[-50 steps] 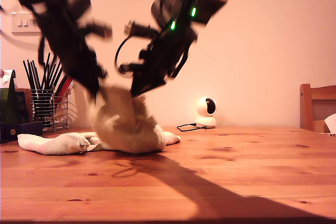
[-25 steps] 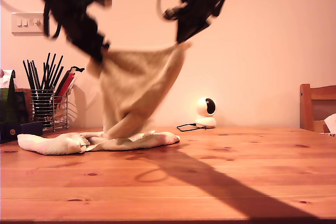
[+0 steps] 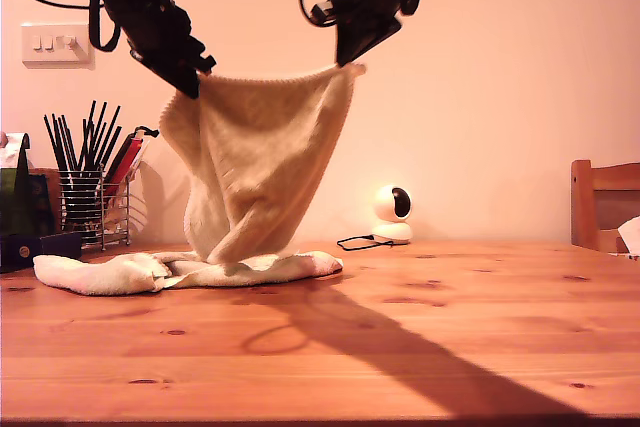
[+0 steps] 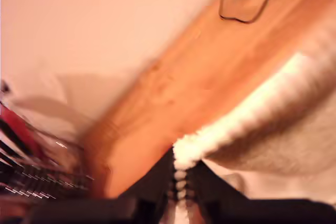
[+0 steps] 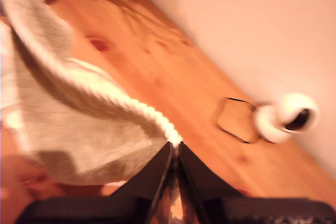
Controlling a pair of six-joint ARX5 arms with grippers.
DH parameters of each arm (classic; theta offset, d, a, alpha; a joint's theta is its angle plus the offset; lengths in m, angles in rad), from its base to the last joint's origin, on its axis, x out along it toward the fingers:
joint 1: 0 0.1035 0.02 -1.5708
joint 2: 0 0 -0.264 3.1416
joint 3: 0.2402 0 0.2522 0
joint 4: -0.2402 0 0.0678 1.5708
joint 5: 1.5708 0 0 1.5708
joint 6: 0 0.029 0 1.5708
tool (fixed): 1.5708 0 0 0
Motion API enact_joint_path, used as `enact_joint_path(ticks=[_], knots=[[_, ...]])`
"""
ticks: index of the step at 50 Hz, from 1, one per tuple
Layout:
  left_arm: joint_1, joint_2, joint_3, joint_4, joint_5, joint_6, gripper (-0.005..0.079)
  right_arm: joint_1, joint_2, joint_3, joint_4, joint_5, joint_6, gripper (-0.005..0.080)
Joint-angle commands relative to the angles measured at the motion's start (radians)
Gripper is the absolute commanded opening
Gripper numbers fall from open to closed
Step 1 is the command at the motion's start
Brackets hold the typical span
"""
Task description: Fold the tea towel in front of you. After folding it, place it to the right side.
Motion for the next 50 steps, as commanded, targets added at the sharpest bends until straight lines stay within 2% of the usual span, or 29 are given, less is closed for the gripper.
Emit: enact_joint_path(ticks=[1, 12, 39, 45, 50], knots=[[-0.002, -0.022, 0.038, 0.014, -0.006, 0.011, -0.0021, -0.015, 0.003, 0.067, 0.011, 0.007, -0.005, -0.0012], [-0.002, -0.022, 0.090, -0.002, -0.010, 0.023, -0.0021, -0.024, 0.003, 0.161, -0.021, 0.006, -0.002, -0.0012], [-0.005, 0.009, 0.080, -0.347, 0.096, -0.124, -0.0021, -0.039, 0.016, 0.104, -0.335, -0.129, 0.035, -0.0012], [-0.007, 0.009, 0.041, -0.352, 0.129, -0.155, -0.0021, -0.036, 0.016, 0.042, -0.335, -0.160, 0.053, -0.0012], [-0.006, 0.009, -0.005, -0.320, 0.148, -0.162, -0.0021, -0.036, 0.016, -0.037, -0.267, -0.175, 0.068, -0.0012]])
